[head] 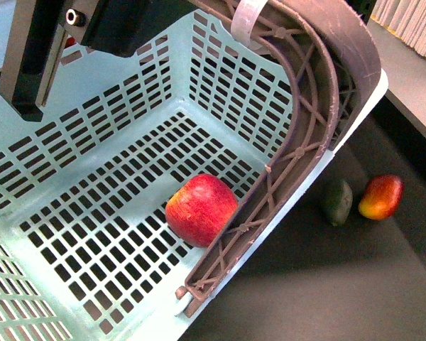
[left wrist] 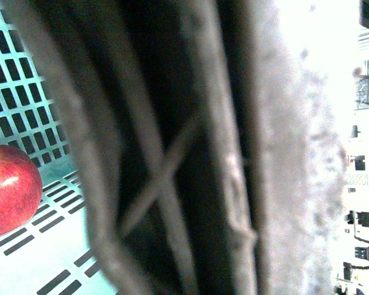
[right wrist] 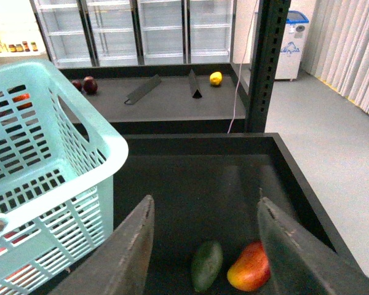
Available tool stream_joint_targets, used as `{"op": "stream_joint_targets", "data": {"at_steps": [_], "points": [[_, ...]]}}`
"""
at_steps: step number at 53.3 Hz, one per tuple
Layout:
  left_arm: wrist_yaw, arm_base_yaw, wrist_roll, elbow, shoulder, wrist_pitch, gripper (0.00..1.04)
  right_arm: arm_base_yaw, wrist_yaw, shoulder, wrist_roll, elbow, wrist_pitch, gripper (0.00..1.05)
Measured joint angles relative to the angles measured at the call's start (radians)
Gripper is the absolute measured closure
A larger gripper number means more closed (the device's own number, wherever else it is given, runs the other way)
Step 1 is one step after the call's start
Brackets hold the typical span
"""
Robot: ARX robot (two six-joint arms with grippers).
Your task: Pick apple with right arm and hold basket with left
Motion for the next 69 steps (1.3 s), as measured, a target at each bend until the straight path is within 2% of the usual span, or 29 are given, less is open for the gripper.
{"op": "stream_joint_targets", "data": {"at_steps": [4, 12, 16, 18, 22, 23, 24, 26, 28, 32, 45, 69], "points": [[0.000, 0.000, 0.000, 0.000, 0.000, 0.000, 0.90, 0.000, 0.000, 0.000, 0.000, 0.000, 0.000, 0.39], [0.000, 0.000, 0.000, 0.000, 0.000, 0.000, 0.90, 0.000, 0.000, 0.000, 0.000, 0.000, 0.000, 0.09], [0.000, 0.000, 0.000, 0.000, 0.000, 0.000, 0.90, 0.000, 0.000, 0.000, 0.000, 0.000, 0.000, 0.09], [-0.035, -0.006, -0.013, 0.005, 0.000, -0.014, 0.90, 0.000, 0.000, 0.000, 0.000, 0.000, 0.000, 0.09], [-0.267, -0.027, -0.151, 0.066, 0.014, -0.153, 0.90, 0.000, -0.002, 0.000, 0.000, 0.000, 0.000, 0.09], [-0.283, -0.027, -0.172, 0.069, 0.014, -0.161, 0.90, 0.000, -0.002, 0.000, 0.000, 0.000, 0.000, 0.09], [-0.353, -0.027, -0.214, 0.074, 0.015, -0.168, 0.90, 0.000, -0.002, 0.000, 0.000, 0.000, 0.000, 0.09], [-0.429, -0.027, -0.246, 0.078, 0.016, -0.171, 0.90, 0.000, -0.002, 0.000, 0.000, 0.000, 0.000, 0.09], [-0.486, -0.026, -0.263, 0.079, 0.016, -0.171, 0.90, 0.000, -0.001, 0.000, 0.000, 0.000, 0.000, 0.09], [-0.531, -0.014, -0.270, 0.080, 0.016, -0.171, 0.91, 0.000, -0.002, 0.000, 0.000, 0.000, 0.000, 0.09], [-0.393, 0.092, -0.428, 0.033, 0.015, -0.166, 0.91, 0.000, -0.002, -0.001, 0.000, 0.000, 0.000, 0.09], [-0.324, 0.373, -0.380, -0.111, -0.056, -0.128, 0.91, 0.000, -0.002, -0.001, 0.000, 0.000, 0.000, 0.09]]}}
